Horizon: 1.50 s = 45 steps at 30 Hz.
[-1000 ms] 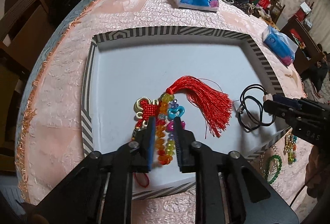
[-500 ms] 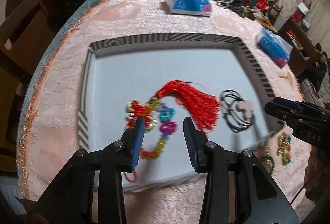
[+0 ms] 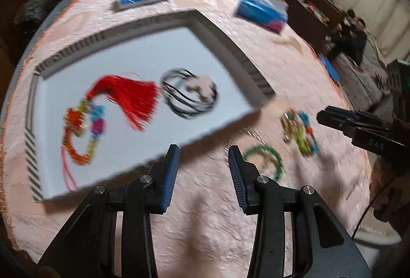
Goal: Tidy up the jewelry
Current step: 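Move both open grippers back to the remaining jewelry beside the tray, then grasp the green bead bracelet with the left gripper while the right gripper grasps the gold keychain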
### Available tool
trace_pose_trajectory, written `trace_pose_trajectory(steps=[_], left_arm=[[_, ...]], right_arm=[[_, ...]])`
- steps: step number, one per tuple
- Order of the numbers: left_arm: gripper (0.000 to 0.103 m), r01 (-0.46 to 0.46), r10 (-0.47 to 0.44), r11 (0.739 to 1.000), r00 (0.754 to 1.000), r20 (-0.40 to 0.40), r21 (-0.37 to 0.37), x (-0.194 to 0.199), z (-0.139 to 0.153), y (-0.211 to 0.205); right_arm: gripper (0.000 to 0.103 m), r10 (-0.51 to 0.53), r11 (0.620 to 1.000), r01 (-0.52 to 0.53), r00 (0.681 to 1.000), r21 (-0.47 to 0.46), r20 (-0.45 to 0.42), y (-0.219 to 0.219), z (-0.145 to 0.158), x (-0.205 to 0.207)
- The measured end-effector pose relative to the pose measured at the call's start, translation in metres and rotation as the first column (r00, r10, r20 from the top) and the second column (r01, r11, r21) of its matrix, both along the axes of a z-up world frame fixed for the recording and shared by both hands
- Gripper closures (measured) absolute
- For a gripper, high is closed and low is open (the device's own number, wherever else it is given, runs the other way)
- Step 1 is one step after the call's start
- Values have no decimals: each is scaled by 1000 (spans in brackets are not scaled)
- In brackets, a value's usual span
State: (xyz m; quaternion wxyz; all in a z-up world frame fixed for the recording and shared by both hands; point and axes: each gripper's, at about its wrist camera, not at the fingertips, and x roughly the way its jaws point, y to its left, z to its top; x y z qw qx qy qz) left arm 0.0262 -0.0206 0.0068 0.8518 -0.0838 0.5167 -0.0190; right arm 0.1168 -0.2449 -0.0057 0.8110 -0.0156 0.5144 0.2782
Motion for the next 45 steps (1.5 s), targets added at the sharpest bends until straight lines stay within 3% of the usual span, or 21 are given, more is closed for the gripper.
trace_pose_trajectory(steps=[7,17,19,21,22,26,35,36,37,39,45], left_arm=[[64,39,-38,999,998,-58,10,-11,-14,-18],[64,-14,15,1000,998,-58,23,-17,-12,-8],[64,-17,18,1000,998,-60,25,-16,-12,-8],[64,-13,14,1000,998,-61,19,-17,-13,-8],[64,-9,9,1000,998,-61,12,-17,-14,-9],[64,32,-34,999,997,-69,-32,-12,-21,-15],[65,105,-109,993,989,-96,-52,2,-40,-45],[71,107,-111,993,989,-98,-47,2,-40,-48],[84,103,-107,994,989,-101,-43,2,-40,-49],[97,98,-103,994,988,-111,-55,2,-42,-48],[97,82,-90,993,992,-92,-87,-13,-31,-41]], right_arm=[[63,65,998,-64,998,21,-10,12,-12,-8],[71,112,994,-113,991,-4,-70,40,-34,6],[76,114,993,-115,992,-11,-58,42,-34,8],[88,112,993,-113,992,-15,-65,40,-36,11],[88,119,993,-120,991,-17,-68,39,-36,12],[89,138,988,-140,990,-61,-36,38,-32,4],[89,106,994,-106,994,6,12,23,5,-10],[89,101,995,-101,995,16,16,21,9,-10],[89,95,995,-96,995,22,21,20,12,-11],[89,90,995,-91,996,34,27,17,16,-11],[89,82,995,-84,996,52,42,15,25,-11]])
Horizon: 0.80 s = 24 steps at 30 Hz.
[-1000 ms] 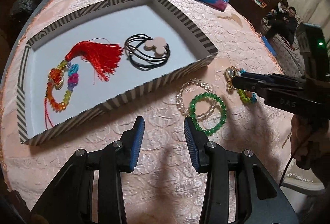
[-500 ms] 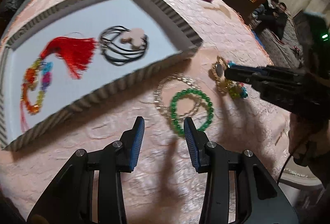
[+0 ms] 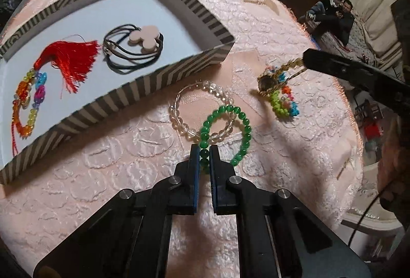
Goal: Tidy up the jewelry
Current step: 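Grasp the green bead bracelet with the left gripper while the right gripper grasps the gold keychain, then carry the green bracelet and gold heart-pendant keychain over the tray with both grippers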
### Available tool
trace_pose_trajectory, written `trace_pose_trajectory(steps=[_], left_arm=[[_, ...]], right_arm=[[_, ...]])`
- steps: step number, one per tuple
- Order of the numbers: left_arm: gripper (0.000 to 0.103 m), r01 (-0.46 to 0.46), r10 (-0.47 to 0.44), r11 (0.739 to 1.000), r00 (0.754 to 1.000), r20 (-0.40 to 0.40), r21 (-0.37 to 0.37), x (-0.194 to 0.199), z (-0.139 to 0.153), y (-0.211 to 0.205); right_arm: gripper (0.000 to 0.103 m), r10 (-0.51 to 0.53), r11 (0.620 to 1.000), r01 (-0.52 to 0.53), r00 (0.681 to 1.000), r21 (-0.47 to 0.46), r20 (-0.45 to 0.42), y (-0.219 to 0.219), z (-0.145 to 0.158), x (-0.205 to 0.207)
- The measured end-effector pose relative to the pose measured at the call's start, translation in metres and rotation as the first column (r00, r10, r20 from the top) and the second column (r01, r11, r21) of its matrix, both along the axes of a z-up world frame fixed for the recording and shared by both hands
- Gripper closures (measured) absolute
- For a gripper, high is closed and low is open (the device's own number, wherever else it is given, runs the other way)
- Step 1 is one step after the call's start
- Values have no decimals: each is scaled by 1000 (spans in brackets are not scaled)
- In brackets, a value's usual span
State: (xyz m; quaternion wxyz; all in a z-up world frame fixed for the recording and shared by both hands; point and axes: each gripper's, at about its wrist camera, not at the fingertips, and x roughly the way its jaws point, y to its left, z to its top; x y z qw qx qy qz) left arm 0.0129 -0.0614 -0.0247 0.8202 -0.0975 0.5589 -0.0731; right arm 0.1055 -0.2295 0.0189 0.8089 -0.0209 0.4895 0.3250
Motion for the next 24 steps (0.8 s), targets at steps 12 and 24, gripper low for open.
trace_pose_trajectory(steps=[12,24], left_arm=[[97,13,-10,1000,994,111,-25,-12,49,4],[97,19,-12,999,986,165,-39,-20,73,3]], right_arm=[[89,-10,1000,10,1000,10,20,-4,11,-13],[89,-38,999,37,998,12,53,-12,31,-32]])
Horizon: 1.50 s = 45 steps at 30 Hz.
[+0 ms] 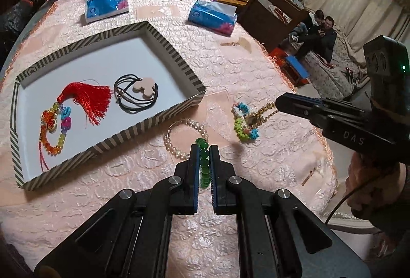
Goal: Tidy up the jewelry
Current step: 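Carry the green bracelet and gold heart-pendant keychain over the tray with both grippers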
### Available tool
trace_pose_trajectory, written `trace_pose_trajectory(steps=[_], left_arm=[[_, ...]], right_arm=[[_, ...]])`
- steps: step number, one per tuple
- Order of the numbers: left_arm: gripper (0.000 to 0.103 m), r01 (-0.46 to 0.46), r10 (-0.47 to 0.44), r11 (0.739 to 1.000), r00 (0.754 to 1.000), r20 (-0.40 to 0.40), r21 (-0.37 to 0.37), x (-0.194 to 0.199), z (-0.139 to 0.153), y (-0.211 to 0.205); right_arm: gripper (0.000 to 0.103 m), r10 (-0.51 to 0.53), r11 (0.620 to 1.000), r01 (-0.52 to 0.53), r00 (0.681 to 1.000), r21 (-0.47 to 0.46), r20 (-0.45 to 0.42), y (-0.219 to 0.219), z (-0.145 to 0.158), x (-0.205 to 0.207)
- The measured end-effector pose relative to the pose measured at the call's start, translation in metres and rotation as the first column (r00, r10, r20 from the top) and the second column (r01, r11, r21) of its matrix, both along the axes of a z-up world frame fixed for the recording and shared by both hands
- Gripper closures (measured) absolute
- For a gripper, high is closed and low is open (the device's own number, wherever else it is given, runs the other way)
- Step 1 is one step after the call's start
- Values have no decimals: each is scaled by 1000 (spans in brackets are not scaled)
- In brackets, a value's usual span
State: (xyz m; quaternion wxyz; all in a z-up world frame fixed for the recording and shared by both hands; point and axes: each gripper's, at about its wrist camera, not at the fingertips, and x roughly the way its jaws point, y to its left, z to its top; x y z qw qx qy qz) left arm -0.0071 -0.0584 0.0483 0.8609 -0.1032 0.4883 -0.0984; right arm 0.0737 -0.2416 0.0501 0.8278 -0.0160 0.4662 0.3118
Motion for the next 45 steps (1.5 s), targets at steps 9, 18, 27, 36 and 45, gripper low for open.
trace_pose_trajectory(steps=[9,18,27,36,45], left_arm=[[97,5,-5,1000,999,37,-1,-4,16,1],[97,2,-2,1000,999,38,-6,-8,15,7],[97,1,-1,1000,1000,21,11,-12,11,10],[97,-16,16,1000,1000,6,14,-16,8,18],[97,6,-6,1000,1000,14,-1,-8,9,10]], right_arm=[[96,7,1000,-7,999,-3,38,5,19,-10],[57,-121,992,118,989,-35,-81,-32,-33,-1],[57,-39,996,27,989,-86,-143,1,-86,-13],[76,10,983,-18,999,-183,-41,15,-93,-16],[77,-12,996,10,1000,-93,-25,1,-57,-26]])
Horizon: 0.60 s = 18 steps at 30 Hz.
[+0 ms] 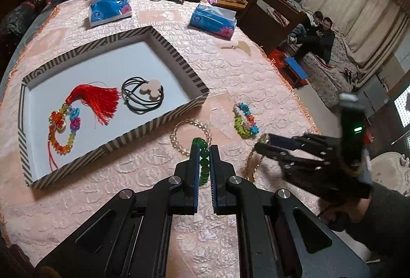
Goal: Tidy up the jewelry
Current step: 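Carry the green bracelet and gold heart-pendant keychain over the tray with both grippers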
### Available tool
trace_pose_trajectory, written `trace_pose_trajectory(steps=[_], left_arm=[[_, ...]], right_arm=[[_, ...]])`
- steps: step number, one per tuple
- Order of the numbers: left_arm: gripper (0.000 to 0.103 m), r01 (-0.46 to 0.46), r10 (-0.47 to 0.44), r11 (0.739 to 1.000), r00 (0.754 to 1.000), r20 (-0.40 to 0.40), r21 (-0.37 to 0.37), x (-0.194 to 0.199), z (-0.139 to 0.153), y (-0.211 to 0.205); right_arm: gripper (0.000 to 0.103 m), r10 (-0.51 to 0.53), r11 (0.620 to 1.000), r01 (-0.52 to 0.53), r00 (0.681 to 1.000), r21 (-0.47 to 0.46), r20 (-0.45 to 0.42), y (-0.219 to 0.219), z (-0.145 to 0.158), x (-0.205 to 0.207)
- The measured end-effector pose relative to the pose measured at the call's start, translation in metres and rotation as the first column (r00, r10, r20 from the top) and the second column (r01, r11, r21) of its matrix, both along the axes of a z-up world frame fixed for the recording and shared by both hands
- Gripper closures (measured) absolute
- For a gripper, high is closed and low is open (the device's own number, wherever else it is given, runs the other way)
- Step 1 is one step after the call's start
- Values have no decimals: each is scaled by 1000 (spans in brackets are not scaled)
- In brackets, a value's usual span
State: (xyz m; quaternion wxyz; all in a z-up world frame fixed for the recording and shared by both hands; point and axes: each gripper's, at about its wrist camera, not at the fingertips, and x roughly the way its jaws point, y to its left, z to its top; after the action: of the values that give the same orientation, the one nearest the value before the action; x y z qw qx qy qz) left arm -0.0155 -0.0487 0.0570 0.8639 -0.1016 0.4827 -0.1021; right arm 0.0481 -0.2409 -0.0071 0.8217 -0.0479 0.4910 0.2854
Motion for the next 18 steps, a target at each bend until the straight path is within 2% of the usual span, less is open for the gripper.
trace_pose_trajectory(steps=[10,18], left_arm=[[97,20,-20,1000,999,30,-11,9,9,-6],[97,-4,5,1000,998,63,-11,11,20,7]], right_arm=[[76,-5,998,0,996,56,85,2,60,-6],[76,26,998,-34,992,58,121,18,77,0]])
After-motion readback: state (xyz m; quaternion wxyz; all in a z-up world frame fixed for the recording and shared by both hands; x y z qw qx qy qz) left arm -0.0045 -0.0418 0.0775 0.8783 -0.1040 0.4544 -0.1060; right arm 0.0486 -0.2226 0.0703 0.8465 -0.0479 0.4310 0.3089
